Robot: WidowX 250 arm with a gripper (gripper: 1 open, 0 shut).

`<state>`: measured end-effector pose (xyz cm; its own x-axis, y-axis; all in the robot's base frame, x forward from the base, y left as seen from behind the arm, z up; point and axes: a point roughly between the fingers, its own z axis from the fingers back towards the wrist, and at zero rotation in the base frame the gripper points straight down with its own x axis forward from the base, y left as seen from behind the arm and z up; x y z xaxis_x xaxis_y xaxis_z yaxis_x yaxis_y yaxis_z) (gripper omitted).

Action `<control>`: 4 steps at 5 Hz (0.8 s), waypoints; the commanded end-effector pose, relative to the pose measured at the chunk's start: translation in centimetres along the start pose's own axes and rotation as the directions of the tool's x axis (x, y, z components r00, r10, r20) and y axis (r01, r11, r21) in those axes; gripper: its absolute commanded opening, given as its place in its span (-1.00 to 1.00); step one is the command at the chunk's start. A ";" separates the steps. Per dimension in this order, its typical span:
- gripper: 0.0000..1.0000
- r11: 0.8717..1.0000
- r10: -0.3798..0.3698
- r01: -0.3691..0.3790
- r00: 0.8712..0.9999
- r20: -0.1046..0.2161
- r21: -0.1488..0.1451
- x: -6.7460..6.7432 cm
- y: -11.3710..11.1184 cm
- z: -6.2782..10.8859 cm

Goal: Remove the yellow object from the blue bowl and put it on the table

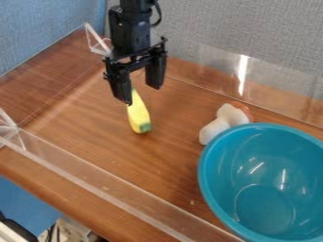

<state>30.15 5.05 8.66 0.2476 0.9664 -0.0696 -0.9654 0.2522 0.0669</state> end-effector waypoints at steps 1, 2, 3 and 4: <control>1.00 0.996 0.027 -0.026 1.000 0.015 -0.082 0.4 -0.2 2.7; 1.00 0.995 0.043 -0.043 0.999 -0.001 -0.089 0.1 0.0 3.0; 1.00 0.993 0.054 -0.056 0.998 -0.017 -0.102 -0.2 0.3 3.8; 1.00 0.992 0.066 -0.069 0.997 -0.029 -0.108 -0.5 0.5 4.2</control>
<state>29.53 4.49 10.65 0.1858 0.9748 -0.1234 -0.9808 0.1915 0.0362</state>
